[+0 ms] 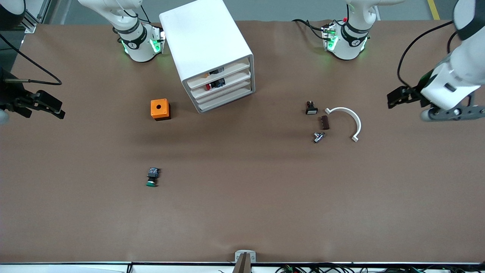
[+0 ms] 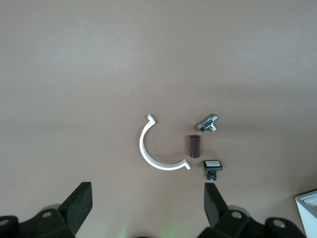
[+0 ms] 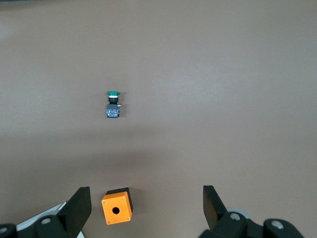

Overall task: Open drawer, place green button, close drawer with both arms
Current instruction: 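Move the right gripper to the green button while the left gripper approaches the cabinet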

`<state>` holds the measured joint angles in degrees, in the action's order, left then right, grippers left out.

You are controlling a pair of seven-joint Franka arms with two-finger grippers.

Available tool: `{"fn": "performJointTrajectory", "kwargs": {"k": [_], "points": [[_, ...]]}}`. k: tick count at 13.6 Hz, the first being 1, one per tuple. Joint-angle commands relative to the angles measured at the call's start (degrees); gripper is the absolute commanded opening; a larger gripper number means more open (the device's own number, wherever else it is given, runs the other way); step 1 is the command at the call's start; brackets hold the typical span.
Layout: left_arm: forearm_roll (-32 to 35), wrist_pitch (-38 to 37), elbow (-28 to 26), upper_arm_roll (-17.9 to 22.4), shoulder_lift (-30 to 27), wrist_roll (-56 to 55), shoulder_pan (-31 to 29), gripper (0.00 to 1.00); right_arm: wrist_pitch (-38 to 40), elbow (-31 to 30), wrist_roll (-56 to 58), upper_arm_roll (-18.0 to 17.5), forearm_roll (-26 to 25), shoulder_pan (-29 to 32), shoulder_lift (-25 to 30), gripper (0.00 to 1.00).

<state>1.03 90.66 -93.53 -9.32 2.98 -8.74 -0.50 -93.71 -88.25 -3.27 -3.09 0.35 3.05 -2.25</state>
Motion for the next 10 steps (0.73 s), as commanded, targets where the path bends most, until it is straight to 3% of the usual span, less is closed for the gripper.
{"fn": "performJointTrajectory", "kwargs": {"k": [1,4,6,10], "points": [[0.6,3.3,-0.8,-1.8,3.2,-0.9,0.7,0.99,-0.2,0.7,0.6,-1.0,2.4,1.3,-1.4,1.0],[0.5,7.7,-0.7,-4.1,9.0,-6.8,1.4,0.99,-1.3,0.7,0.6,-1.6,4.0,0.6,-6.3,1.0],[0.2,9.6,0.0,-4.7,13.3,-16.3,3.7,1.0,-2.5,0.7,0.4,-3.1,3.9,0.4,-9.5,1.0],[0.1,11.1,5.6,-4.7,22.9,-30.4,8.6,1.0,-9.5,0.2,-0.4,-3.2,4.0,-1.0,-16.9,1.0]]}}
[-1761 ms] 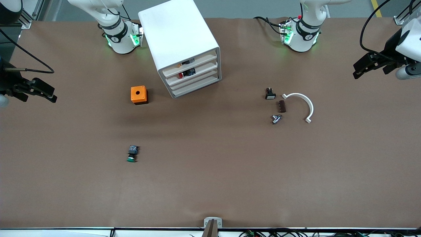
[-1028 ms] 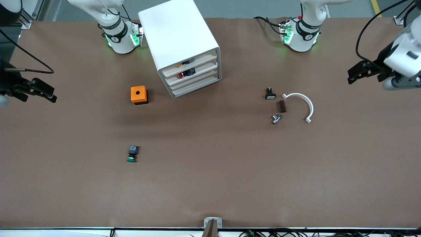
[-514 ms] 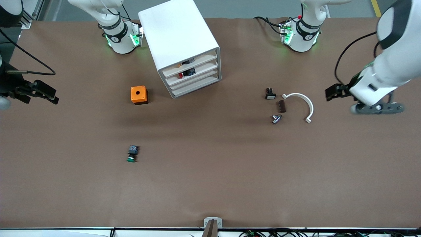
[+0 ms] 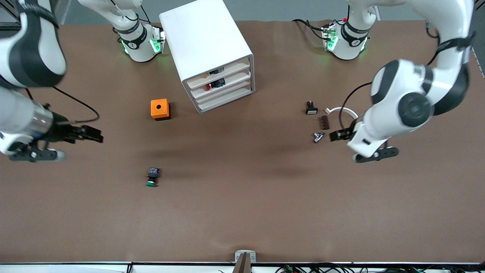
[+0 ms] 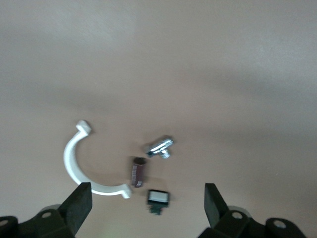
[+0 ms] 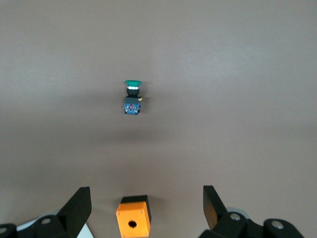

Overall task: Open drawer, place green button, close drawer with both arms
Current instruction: 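Move the right gripper to the green button while the left gripper approaches the cabinet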

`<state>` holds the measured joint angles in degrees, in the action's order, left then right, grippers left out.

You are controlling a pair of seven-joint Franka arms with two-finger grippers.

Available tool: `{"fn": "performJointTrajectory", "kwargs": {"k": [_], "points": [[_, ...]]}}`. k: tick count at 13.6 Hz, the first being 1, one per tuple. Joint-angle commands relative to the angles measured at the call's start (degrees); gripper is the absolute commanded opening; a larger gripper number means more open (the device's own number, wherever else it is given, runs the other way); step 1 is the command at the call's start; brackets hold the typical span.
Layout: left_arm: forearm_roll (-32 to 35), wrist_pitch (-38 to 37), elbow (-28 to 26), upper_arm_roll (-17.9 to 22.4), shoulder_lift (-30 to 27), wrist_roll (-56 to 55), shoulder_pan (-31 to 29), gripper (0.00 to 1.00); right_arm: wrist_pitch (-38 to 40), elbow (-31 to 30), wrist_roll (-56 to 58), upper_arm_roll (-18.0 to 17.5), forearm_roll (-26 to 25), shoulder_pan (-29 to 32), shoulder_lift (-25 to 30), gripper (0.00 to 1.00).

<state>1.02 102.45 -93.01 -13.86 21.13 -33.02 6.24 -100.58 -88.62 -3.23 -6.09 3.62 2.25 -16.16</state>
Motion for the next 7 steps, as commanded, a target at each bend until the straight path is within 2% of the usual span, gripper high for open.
{"fn": "performJointTrajectory", "kwargs": {"k": [1,7], "points": [[0.2,-0.7,6.0,-0.1,7.2,-11.7,3.1,1.0,-4.6,0.4,-0.5,-0.2,0.8,-0.4,-5.1,1.0],[-0.8,-0.7,10.6,-0.2,16.6,-40.0,12.6,1.0,-16.7,-0.1,-7.4,-0.3,2.2,-2.3,-15.8,1.0]]}}
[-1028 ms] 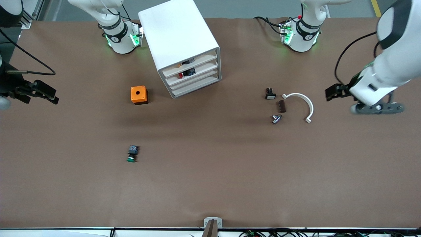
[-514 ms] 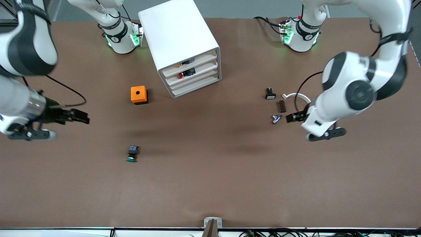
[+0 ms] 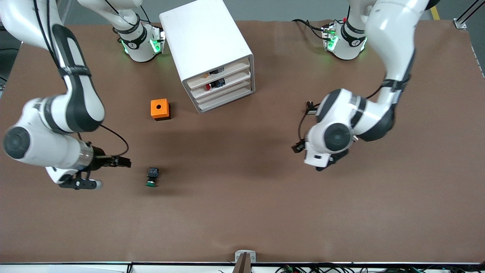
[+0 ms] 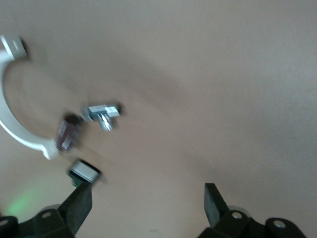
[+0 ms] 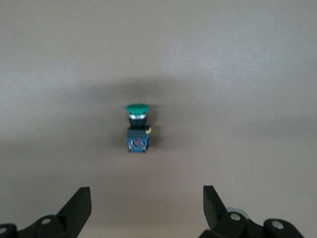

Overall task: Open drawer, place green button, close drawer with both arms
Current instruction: 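Grasp the green button with the right gripper while the left gripper reaches the drawer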

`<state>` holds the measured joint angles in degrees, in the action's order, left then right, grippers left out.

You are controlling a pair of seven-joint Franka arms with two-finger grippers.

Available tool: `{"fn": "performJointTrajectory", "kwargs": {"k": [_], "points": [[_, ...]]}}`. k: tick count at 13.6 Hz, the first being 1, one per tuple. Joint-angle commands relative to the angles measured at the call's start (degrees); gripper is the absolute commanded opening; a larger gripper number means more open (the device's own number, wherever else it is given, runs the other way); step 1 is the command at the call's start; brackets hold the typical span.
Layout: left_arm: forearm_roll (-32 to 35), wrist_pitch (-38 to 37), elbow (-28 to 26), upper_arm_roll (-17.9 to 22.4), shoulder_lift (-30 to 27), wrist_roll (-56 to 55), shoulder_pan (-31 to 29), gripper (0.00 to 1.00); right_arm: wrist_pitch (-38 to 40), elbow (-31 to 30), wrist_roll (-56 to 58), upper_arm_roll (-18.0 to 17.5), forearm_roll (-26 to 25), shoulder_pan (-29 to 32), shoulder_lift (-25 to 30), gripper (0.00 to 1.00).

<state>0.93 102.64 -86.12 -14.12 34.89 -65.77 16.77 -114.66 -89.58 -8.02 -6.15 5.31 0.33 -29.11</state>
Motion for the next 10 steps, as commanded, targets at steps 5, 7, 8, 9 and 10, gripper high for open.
{"fn": "performJointTrajectory", "kwargs": {"k": [5,7,8,9,10], "points": [[-12.0,1.5,4.1,0.1,7.7,-24.7,7.3,1.0,-15.7,-3.0,-4.4,-0.6,0.5,-1.8,-8.9,1.0],[-18.1,1.8,4.2,0.2,8.6,-32.1,8.1,1.0,-20.7,-5.5,-5.5,-1.9,0.5,-1.8,-10.1,1.0],[-23.6,1.9,4.2,0.2,9.2,-35.4,7.9,1.0,-22.0,-6.6,-5.9,-2.0,0.5,-2.0,-10.6,1.0],[-28.6,1.9,4.1,0.4,9.7,-37.7,8.0,1.0,-22.4,-7.1,-5.9,-2.0,0.5,-2.3,-10.7,1.0],[-31.7,1.9,4.0,0.5,10.0,-39.2,8.2,1.0,-22.5,-7.4,-6.0,-1.9,0.5,-2.5,-10.8,1.0]]}}
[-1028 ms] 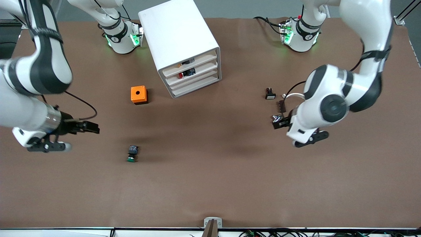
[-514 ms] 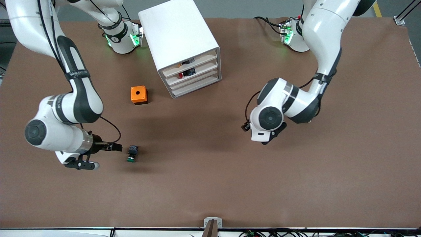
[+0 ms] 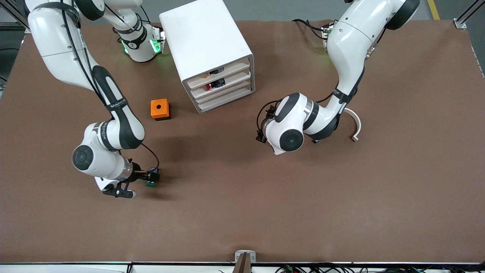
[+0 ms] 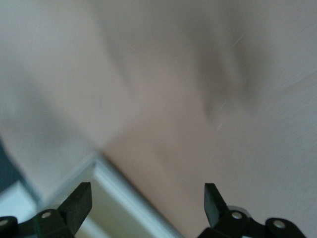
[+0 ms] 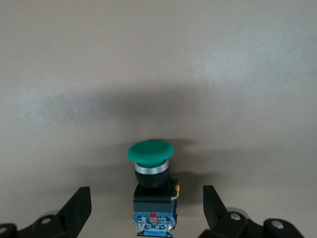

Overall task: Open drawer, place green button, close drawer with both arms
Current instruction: 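Grasp the green button with the right gripper while the left gripper reaches the drawer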

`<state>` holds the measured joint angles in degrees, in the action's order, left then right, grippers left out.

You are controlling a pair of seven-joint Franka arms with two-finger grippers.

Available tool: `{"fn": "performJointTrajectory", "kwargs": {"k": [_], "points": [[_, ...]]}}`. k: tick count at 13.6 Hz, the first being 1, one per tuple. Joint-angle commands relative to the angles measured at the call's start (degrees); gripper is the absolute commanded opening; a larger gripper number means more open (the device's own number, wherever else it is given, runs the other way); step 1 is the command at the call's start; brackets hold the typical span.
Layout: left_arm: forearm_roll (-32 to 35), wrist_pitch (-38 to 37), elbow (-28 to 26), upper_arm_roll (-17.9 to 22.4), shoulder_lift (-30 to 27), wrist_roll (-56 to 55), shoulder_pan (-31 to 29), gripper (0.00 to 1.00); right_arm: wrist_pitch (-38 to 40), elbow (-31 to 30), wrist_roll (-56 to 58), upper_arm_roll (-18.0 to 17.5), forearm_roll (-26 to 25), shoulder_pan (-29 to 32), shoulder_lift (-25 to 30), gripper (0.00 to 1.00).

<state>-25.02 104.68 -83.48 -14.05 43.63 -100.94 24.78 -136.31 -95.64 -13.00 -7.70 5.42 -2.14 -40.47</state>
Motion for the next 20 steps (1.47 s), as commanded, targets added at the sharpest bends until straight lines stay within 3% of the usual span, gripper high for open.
{"fn": "performJointTrajectory", "kwargs": {"k": [1,3,5,8,10,13,15,20], "points": [[-7.0,-0.2,1.4,0.3,1.6,-5.6,0.1,1.0,-0.7,-1.4,-0.9,-0.4,0.4,-0.1,0.5,1.0],[-10.2,-1.0,0.7,0.3,2.1,-10.0,0.3,0.99,-0.3,-1.5,-0.7,-0.4,0.2,-0.1,0.5,0.88],[-12.6,-3.1,0.7,0.2,2.9,-12.6,0.7,0.94,0.3,-1.4,-0.4,-0.4,0.2,-0.1,0.6,0.65],[-25.9,-3.2,0.9,0.4,6.1,-19.5,0.1,0.92,1.4,-1.3,-0.5,-0.4,-0.2,-0.1,0.6,0.24],[-28.6,-3.2,1.0,0.6,7.2,-21.6,0.7,0.85,1.4,-1.2,-0.5,-0.4,-0.2,0.1,0.6,0.06],[-29.6,-6.7,1.1,0.4,9.0,-21.8,1.1,0.69,1.4,-0.9,-0.4,-0.4,-0.1,0.7,0.5,0.0],[-29.4,-8.6,1.1,0.4,9.7,-23.4,2.2,0.66,2.7,1.5,-0.7,-0.4,0.0,0.5,0.7,0.0],[-29.6,-9.1,1.0,0.2,12.0,-23.5,4.1,0.65,16.1,9.7,-1.0,0.1,-0.3,0.1,0.8,0.0]]}}
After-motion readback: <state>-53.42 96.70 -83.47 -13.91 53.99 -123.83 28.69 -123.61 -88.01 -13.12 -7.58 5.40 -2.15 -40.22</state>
